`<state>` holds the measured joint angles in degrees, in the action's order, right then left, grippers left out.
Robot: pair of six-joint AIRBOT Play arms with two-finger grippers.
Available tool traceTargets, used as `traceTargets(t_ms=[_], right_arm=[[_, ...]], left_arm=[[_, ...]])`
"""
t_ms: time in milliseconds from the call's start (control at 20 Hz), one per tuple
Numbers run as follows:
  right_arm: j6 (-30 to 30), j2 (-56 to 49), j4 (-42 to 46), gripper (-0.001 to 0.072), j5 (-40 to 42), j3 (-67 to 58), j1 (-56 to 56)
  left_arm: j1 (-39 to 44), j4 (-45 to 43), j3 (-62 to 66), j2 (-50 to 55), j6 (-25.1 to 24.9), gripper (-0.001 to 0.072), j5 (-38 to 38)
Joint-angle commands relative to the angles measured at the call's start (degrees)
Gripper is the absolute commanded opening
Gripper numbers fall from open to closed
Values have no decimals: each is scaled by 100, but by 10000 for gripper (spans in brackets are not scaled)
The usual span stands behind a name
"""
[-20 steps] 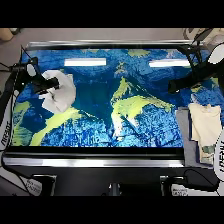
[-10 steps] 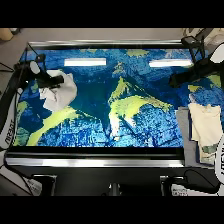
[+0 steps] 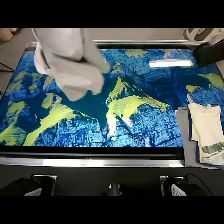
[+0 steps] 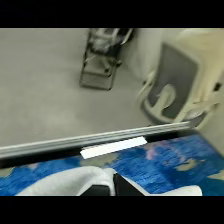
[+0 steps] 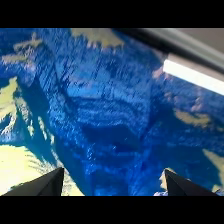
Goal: Fold the shirts.
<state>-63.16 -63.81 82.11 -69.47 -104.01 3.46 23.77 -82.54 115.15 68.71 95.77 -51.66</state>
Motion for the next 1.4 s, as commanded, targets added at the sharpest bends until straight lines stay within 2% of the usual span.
traceTargets(t_ms=[0, 100, 200, 400, 500, 600, 650, 700, 750, 800, 900, 1000, 1050, 1100, 1200, 1300, 1350], right_arm=[[-4, 866, 332, 677, -13, -240, -4], [-4, 1182, 568, 677, -350, -240, -4], [17, 1228, 804, 677, -1036, -238, -4], [151, 654, 929, 677, -2498, -227, -4], [153, 168, 785, 678, -2728, -227, -4], [155, -350, 533, 677, -2782, -227, -4], [184, -614, 365, 677, -2826, -227, -4], [208, -848, 186, 677, -2887, -227, -4], [236, -1054, 15, 677, -2962, -199, -4], [306, -1213, -229, 677, -3005, -81, -4], [428, -1327, -616, 677, -2968, 442, -4], [643, -1320, -968, 676, -2892, 1224, -4], [710, -1320, -1134, 676, -2765, 1585, -4], [769, -1320, -1287, 676, -2559, 1941, -4], [848, -1320, -1558, 676, -2114, 2691, -4], [951, -1320, -1751, 676, -1731, 3412, -4], [988, -1322, -1777, 678, -1534, 3757, -4]], left_arm=[[1008, -61, -177, -411, 83, 27, 363], [1353, -59, -833, -284, 286, 27, 299], [1646, -57, -1794, -83, 678, 27, 306], [2321, 20, -3901, 640, 1427, 27, 535], [2627, 289, -4669, 1104, 1707, 27, 1027], [2634, 599, -4830, 1519, 1827, 28, 955], [2518, 695, -4758, 1589, 1825, 92, 809], [2341, 691, -4627, 1558, 1818, 345, 612], [2079, 688, -4424, 1480, 1709, 631, 319], [1786, 686, -4199, 1368, 1403, 666, -68], [1134, 533, -3851, 1005, 702, 665, -903], [472, 387, -3858, 487, 321, 642, -1655], [221, 393, -3982, 258, 160, 604, -1958], [46, 398, -4247, 28, 79, 604, -2194], [-13, 566, -5066, -341, 68, 605, -2251], [203, 1338, -6113, -560, 72, 606, -1805], [413, 1786, -6616, -586, 72, 607, -1346]])
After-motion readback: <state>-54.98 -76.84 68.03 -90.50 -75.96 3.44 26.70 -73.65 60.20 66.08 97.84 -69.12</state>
